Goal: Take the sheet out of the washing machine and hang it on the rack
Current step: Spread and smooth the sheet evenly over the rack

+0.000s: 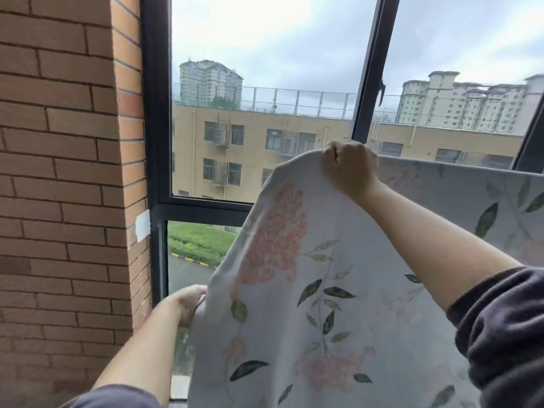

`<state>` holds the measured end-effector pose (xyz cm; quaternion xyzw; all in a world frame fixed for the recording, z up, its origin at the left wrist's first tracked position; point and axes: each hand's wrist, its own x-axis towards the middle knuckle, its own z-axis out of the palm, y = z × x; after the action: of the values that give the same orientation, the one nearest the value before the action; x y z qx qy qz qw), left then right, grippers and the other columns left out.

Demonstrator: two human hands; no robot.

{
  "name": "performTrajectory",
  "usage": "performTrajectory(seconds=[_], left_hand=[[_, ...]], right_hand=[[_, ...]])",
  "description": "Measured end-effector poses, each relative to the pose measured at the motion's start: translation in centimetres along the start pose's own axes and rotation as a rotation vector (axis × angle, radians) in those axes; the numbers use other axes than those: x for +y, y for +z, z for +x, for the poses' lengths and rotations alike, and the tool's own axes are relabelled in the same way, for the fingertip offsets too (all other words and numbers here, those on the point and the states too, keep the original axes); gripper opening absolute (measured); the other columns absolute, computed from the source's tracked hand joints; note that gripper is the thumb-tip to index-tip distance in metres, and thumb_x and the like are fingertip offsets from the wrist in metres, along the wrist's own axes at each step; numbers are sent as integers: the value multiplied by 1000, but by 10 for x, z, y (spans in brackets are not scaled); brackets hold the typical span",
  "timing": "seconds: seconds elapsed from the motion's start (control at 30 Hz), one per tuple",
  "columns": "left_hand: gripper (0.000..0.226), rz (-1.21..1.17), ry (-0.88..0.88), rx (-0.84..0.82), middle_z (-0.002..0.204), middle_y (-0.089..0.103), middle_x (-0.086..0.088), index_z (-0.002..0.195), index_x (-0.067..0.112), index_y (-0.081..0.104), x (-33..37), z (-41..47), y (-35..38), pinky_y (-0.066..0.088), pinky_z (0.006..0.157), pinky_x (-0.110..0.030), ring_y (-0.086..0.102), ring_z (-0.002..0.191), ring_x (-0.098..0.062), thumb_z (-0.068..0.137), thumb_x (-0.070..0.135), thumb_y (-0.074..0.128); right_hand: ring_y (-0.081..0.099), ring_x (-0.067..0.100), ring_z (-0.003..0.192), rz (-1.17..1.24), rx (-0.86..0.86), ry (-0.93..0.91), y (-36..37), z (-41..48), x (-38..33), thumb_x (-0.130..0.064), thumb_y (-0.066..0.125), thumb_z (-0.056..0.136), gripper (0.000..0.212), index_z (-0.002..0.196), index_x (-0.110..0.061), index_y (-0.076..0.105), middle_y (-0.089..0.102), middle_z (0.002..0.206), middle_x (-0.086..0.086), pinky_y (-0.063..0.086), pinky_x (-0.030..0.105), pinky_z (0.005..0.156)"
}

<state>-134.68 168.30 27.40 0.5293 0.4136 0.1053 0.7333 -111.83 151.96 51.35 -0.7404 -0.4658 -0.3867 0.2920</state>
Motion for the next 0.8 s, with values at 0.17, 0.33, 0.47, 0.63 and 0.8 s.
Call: performTrajectory(seconds=[0.17,0.33,0.47,0.63,0.8], left_hand=[[17,-414,167,-13,54,64,-3,92,5,63,24,-14,-48,45,33,-15,59,40,-8,82,16,54],[25,-197,254,-61,68,71,-9,95,1,65,37,-35,-65,52,44,-21,66,51,-17,90,23,55],[46,-155,277,-109,80,68,-14,95,5,70,47,-54,-86,53,58,-28,65,63,-25,81,46,57],[47,-428,604,-259,95,68,-15,92,11,75,66,-71,-96,53,76,-39,68,80,-28,84,47,45],[52,-399,681,-298,96,71,-12,90,10,76,90,-86,-93,54,78,-34,69,88,-24,77,56,56]], right_hand=[[56,33,93,-80,-21,-12,7,-3,-24,-23,35,97,35,82,-5,61,64,93,14,31,39,95],[54,29,88,-146,-68,-53,13,-7,-48,-25,35,95,35,76,-9,58,52,78,4,27,40,93],[53,28,83,-158,-46,-30,15,-9,-64,-34,24,87,40,70,-15,55,46,74,-1,28,40,92],[54,29,82,-126,-21,2,14,-8,-65,-33,25,82,35,63,-17,50,48,71,0,28,40,92],[56,28,84,-126,-28,3,15,-11,-59,-35,27,81,35,62,-18,51,61,76,5,29,40,92]])
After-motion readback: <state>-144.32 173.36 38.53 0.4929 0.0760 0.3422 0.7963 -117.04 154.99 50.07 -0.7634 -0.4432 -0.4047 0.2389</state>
